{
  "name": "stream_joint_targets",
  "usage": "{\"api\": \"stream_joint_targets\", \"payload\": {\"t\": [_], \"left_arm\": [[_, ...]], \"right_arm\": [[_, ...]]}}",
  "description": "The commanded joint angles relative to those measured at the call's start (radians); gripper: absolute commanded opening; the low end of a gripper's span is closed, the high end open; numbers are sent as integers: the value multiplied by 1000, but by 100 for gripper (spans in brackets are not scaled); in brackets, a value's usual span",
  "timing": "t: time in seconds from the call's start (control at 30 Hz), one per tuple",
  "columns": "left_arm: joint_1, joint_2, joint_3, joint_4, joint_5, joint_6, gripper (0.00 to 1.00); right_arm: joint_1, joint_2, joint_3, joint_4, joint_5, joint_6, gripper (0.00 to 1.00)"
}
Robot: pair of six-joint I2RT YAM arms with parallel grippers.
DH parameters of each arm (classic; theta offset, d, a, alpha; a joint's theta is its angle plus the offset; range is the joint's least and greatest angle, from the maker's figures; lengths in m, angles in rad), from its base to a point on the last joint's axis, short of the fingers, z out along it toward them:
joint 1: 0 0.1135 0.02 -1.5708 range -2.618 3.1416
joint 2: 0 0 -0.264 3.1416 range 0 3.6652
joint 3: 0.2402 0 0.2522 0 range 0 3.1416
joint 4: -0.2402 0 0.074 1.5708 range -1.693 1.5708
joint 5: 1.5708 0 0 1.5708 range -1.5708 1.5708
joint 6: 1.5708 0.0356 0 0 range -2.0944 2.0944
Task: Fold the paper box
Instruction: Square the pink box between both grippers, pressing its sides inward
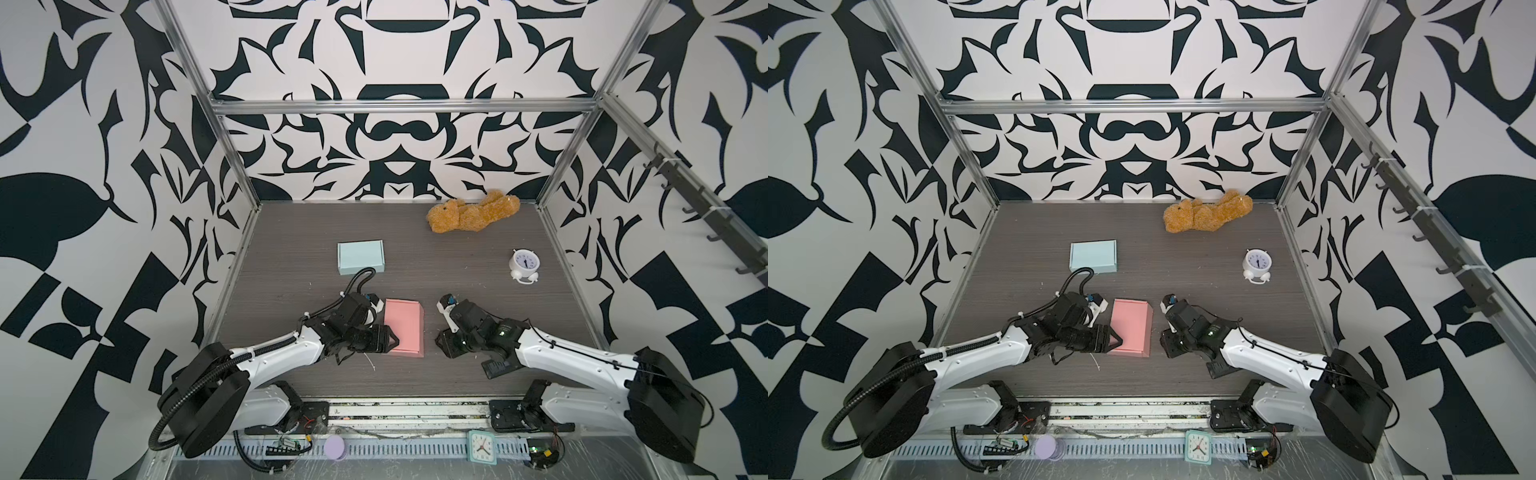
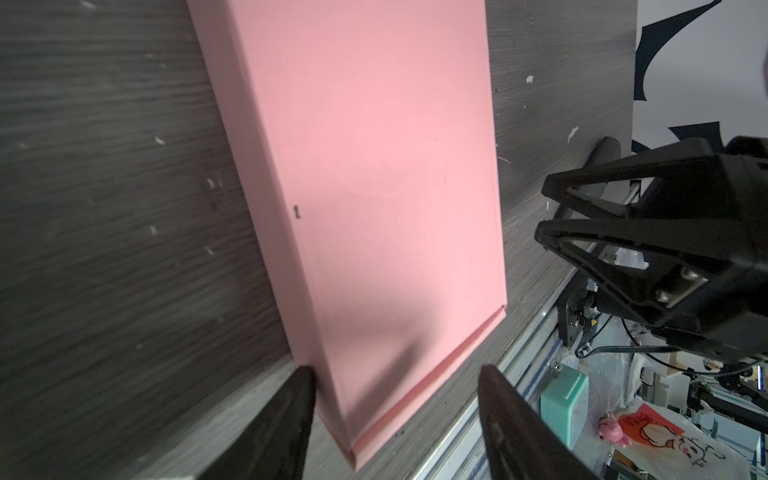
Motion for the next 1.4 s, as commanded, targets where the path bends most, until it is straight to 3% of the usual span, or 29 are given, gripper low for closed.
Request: {"api": "stream_joint_targets", "payload": {"t": [0.0,0.53,1.1,1.37], "left_arm": [[-15,5,1,-3,-23,-25,64],[-61,54,-8,55,-32,-71,61],[-116,105,2,147,-27,-120,60],[-123,107,-1,173,-23,-135,59]], "right_arm": [[15,3,-2,14,17,24,41],[59,128,9,133,7,44,29],[131,194,69,190,5,61,29],[149,184,52,290,-70,85,29]]}}
